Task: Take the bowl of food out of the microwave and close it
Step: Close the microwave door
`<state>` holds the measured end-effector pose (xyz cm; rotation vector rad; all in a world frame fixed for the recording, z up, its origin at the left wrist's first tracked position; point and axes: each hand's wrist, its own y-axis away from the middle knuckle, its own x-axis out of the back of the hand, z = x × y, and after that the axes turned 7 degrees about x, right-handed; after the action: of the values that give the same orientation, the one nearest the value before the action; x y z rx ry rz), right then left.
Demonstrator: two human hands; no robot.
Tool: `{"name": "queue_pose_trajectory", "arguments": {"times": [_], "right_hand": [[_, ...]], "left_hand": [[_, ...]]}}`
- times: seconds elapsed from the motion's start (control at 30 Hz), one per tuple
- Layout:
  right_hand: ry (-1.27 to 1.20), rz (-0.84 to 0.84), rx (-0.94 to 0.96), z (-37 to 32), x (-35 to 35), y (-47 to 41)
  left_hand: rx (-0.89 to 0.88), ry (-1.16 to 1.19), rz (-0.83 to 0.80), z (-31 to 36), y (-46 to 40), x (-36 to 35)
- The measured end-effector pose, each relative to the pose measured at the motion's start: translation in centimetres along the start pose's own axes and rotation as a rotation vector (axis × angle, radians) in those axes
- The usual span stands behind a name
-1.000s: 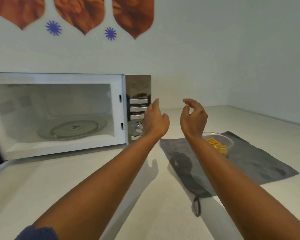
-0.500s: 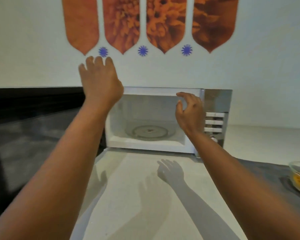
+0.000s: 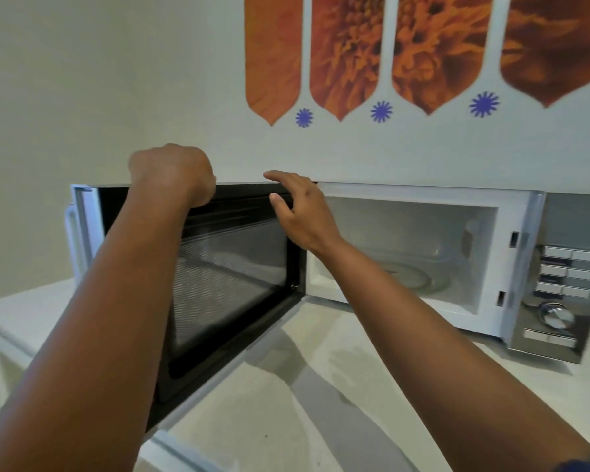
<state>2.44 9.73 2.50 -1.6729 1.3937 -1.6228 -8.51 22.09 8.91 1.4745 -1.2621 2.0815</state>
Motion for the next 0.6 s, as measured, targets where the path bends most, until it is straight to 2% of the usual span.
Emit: {"name": "queue_pose_trajectory", "arguments": {"times": [0.13,0.3,0.6], "right_hand": [[-0.036,-0.091,0.052,-1.9,-1.8,-1.0],[0.008,-0.103,0.058,-2.4,-1.9,-1.1],[-0.072,-0.095,-0.035,-2.1,1.3,-0.2]], "left_hand": [[-0.022,0.037,0.008,-0.4,0.1,0.3],[-0.104,0.048,0.006,-0.4,0.0,0.8],[-0.353,0.011,-0.154,1.3,2.2,3.7]]}}
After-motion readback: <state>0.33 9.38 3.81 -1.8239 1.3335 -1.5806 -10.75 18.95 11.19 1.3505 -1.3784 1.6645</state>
